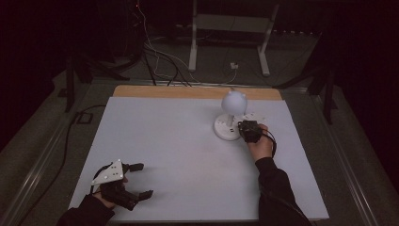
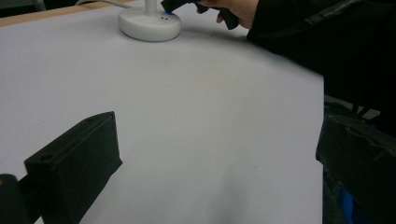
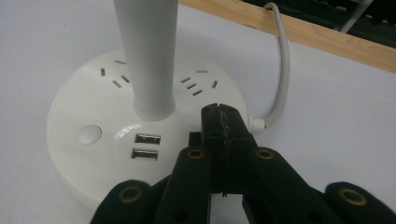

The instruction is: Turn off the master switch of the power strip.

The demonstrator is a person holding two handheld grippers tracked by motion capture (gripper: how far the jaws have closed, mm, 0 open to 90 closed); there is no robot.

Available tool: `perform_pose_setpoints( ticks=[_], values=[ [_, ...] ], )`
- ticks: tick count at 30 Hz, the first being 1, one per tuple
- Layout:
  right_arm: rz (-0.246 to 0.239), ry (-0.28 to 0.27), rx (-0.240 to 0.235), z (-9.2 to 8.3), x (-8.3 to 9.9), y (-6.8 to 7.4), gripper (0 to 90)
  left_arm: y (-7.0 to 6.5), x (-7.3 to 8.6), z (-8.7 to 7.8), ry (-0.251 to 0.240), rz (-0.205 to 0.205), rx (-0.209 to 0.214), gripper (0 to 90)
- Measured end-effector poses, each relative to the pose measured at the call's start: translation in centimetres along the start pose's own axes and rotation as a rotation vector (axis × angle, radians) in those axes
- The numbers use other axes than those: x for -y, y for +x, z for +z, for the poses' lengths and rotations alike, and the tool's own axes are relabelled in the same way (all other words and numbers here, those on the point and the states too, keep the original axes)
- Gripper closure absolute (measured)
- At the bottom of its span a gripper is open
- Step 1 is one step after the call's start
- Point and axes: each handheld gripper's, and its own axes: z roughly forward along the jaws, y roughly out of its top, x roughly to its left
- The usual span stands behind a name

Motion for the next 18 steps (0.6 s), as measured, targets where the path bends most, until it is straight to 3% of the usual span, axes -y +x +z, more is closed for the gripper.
perform_pose_setpoints(
  ticks=[3,6,14,18],
  values=[
    [-0.018,0.008,0.004,0.02,-0.11,0.08,90.0,0.01,0.00,0.02,0.000,0.000,0.001,0.3],
    [0.001,0.001,-0.008,0.05,0.00,-0.10,90.0,-0.05,0.00,0.03,0.000,-0.002,0.002,0.3],
    [-0.053,0.045,-0.011,0.15,-0.49,-0.05,90.0,-0.14,0.01,-0.11,-0.005,0.001,0.003,0.3],
    [-0.040,0.040,-0.005,0.15,-0.45,0.00,90.0,-0.08,0.01,-0.01,-0.005,-0.001,0.004,0.3]
  ],
)
